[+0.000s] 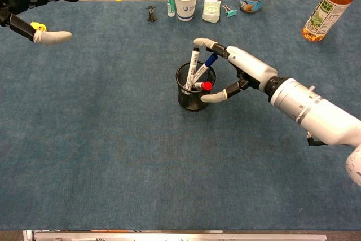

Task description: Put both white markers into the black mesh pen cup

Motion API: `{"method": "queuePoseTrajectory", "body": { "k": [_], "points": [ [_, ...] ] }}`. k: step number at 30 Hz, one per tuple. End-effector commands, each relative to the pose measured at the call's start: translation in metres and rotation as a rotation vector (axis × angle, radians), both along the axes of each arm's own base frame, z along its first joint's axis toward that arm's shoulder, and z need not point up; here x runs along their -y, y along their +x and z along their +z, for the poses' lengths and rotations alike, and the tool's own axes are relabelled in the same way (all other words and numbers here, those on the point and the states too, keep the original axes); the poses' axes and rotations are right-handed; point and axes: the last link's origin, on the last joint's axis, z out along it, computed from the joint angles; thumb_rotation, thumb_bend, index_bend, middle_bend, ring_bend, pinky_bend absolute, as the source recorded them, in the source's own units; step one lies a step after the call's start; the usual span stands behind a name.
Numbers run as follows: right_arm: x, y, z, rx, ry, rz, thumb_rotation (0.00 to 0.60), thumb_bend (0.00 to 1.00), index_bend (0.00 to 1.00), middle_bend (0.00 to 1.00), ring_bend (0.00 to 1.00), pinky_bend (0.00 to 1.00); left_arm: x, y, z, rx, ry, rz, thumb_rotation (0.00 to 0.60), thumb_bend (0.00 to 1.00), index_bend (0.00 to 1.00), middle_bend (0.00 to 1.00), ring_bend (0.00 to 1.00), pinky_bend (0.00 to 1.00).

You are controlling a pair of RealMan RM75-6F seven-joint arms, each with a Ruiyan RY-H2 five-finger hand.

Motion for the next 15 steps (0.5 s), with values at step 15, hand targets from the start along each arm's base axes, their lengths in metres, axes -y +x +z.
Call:
{"method": "queuePoseTrajectory", "body": {
  "k": [15],
  "points": [
    [-0.022,-0.046,0.144,-0.263,-0.263,-0.123,0.600,0.41,0.02,0.15,0.07,0.00,0.006,-0.032,0.009,-0.126,0.284,0.013,0.600,0.31,0.18,0.00,0.00,0.05]
  ]
}}
